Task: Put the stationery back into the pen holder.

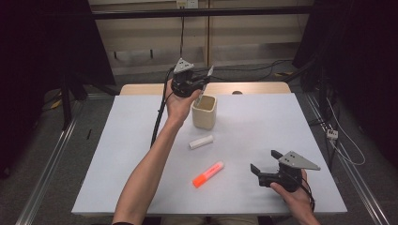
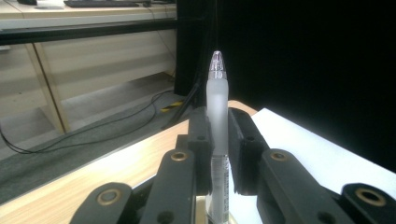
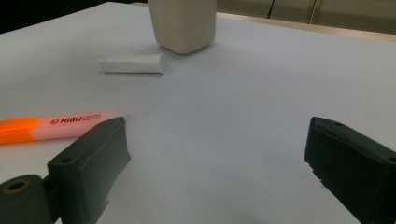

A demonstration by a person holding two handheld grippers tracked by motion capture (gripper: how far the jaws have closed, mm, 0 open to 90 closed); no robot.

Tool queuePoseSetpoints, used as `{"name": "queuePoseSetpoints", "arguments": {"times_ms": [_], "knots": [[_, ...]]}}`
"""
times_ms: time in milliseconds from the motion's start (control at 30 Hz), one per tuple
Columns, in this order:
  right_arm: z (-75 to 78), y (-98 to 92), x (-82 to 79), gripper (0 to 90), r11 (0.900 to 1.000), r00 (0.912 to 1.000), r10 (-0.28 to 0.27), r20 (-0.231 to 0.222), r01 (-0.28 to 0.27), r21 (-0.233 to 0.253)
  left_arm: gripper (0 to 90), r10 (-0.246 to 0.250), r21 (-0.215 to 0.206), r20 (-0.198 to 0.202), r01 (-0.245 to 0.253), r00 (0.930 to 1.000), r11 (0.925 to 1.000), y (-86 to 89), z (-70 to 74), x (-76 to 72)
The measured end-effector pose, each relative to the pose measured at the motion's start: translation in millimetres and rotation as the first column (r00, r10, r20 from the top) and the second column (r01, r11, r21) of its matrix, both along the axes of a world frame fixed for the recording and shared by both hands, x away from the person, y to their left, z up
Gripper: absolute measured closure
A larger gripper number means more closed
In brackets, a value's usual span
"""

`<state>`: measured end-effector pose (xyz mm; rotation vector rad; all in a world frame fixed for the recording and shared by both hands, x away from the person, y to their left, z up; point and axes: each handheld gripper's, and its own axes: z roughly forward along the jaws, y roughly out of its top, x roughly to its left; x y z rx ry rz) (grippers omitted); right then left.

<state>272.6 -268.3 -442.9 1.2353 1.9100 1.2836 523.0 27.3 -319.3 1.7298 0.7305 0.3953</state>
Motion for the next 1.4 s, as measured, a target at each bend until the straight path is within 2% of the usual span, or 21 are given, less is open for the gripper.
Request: {"name": "queuePoseSetpoints", "arguments": {"times_ms": [233, 300, 500, 633, 733, 1167, 1233, 1267, 1333, 1400], "knots": [[-0.4, -1.3, 0.3, 5.7, 1.0, 1.0, -0.008, -0.002, 0.008, 0.008, 80.5, 0.02, -0.001, -0.016, -0.02, 0.9997, 0.9998, -10.9, -15.4, 10.3], [-0.4, -1.2, 0.5, 5.6, 1.0, 1.0, -0.005, -0.003, 0.006, 0.007, 80.5, 0.032, 0.01, -0.003, -0.032, 0.9995, 0.9994, -13.6, -18.9, 12.1], [-0.3, -2.2, -0.2, 5.6, 1.0, 1.0, -0.005, 0.0, 0.005, 0.013, 80.5, 0.051, 0.022, -0.002, -0.051, 0.9987, 0.9985, -14.8, -18.6, 18.6], [-0.3, -2.1, -0.3, 5.6, 1.0, 1.0, -0.005, 0.002, 0.005, 0.01, 80.5, 0.049, 0.036, -0.006, -0.049, 0.9988, 0.9982, -15.3, -22.2, 19.8], [-0.4, -1.5, -0.2, 5.6, 1.0, 1.0, -0.003, 0.0, 0.003, 0.008, 80.4, 0.029, 0.052, -0.006, -0.029, 0.9995, 0.9982, -17.1, -27.8, 18.8], [-0.2, -1.1, -1.2, 5.6, 1.0, 1.0, -0.002, 0.001, 0.002, 0.004, 80.2, 0.011, 0.071, -0.058, -0.007, 0.9982, 0.9975, -15.8, -49.3, 16.4], [-0.1, -1.1, -1.3, 5.6, 1.0, 1.0, 0.001, -0.001, -0.001, 0.004, 80.1, 0.016, 0.085, -0.071, -0.01, 0.9974, 0.9963, -13.9, -51.1, 16.3], [-0.1, -0.9, -1.4, 5.6, 1.0, 1.0, 0.0, 0.0, 0.0, 0.004, 79.9, 0.015, 0.075, -0.08, -0.009, 0.9967, 0.9972, -12.1, -52.0, 16.2], [0.1, -0.8, -1.8, 5.6, 1.0, 1.0, -0.001, 0.002, 0.0, 0.003, 79.0, 0.008, 0.075, -0.1, -0.001, 0.995, 0.9971, -8.3, -54.1, 16.2], [0.1, -0.8, -1.8, 5.6, 1.0, 1.0, -0.003, 0.002, 0.003, 0.001, 72.7, 0.013, 0.068, -0.112, -0.006, 0.9936, 0.9977, -4.8, -54.9, 15.6]]}}
